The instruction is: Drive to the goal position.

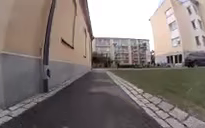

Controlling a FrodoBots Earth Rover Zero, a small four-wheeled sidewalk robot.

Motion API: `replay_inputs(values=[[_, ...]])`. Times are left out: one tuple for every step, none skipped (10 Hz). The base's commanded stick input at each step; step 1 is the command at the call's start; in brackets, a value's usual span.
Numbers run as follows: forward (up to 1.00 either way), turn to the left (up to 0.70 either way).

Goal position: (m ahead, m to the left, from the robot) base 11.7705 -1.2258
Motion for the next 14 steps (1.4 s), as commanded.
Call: replay_inputs(values=[[0.70,0.00],[0.70,0.00],[0.70,-0.13],[0.70,-0.28],[0.70,-0.23],[0.70,0.00],[0.70,0.00],[0.70,0.00],[0.70,0.00],[0.70,0.00],[0.70,0.00],[0.70,0.00],[0.70,0.00],[0.70,0.00]])
